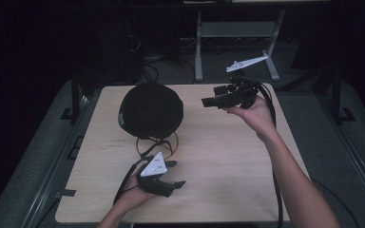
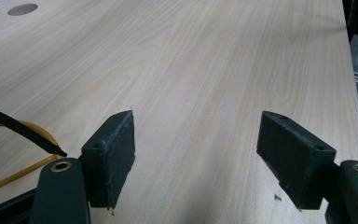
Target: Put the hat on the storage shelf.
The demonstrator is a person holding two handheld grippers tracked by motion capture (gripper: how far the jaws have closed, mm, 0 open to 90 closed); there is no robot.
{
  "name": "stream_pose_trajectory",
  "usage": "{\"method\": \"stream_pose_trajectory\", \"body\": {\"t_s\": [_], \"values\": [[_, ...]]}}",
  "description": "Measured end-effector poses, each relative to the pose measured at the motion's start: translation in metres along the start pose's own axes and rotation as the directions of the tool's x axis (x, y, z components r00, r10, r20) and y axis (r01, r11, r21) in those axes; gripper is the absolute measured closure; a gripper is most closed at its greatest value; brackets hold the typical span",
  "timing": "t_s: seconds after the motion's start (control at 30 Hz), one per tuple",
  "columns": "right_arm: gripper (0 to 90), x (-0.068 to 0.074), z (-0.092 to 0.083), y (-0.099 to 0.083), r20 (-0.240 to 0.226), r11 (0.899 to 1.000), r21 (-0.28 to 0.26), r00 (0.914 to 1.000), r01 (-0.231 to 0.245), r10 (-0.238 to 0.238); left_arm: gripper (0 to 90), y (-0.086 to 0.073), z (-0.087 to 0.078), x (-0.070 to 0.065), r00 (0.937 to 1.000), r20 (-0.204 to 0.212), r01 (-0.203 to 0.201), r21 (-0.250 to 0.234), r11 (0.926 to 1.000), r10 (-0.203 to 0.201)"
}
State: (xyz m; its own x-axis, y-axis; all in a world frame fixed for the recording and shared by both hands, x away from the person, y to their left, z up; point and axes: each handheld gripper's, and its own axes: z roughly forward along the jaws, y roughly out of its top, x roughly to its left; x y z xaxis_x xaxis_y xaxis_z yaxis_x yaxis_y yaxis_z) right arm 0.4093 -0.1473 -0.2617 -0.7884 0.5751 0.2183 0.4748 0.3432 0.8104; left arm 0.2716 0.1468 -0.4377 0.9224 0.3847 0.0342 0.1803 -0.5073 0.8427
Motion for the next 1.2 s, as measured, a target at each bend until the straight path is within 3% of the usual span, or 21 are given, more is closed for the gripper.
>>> {"method": "stream_pose_trajectory", "body": {"t_s": [0.73, 1.2], "values": [[22.3, -0.012, -0.026, -0.033, 0.026, 1.0, -0.008, 0.9992, -0.03, 0.03, 27.4, 0.0, -0.001, 0.001, 0.9999, -0.009, -0.007, 0.007, 0.9999, 0.008], [21.8, -0.024, -0.038, -0.062, 0.041, 0.997, -0.005, 0.9964, -0.073, 0.073, 27.4, -0.001, 0.0, 0.001, 1.0, -0.006, -0.002, 0.011, 0.9999, 0.002]]}}
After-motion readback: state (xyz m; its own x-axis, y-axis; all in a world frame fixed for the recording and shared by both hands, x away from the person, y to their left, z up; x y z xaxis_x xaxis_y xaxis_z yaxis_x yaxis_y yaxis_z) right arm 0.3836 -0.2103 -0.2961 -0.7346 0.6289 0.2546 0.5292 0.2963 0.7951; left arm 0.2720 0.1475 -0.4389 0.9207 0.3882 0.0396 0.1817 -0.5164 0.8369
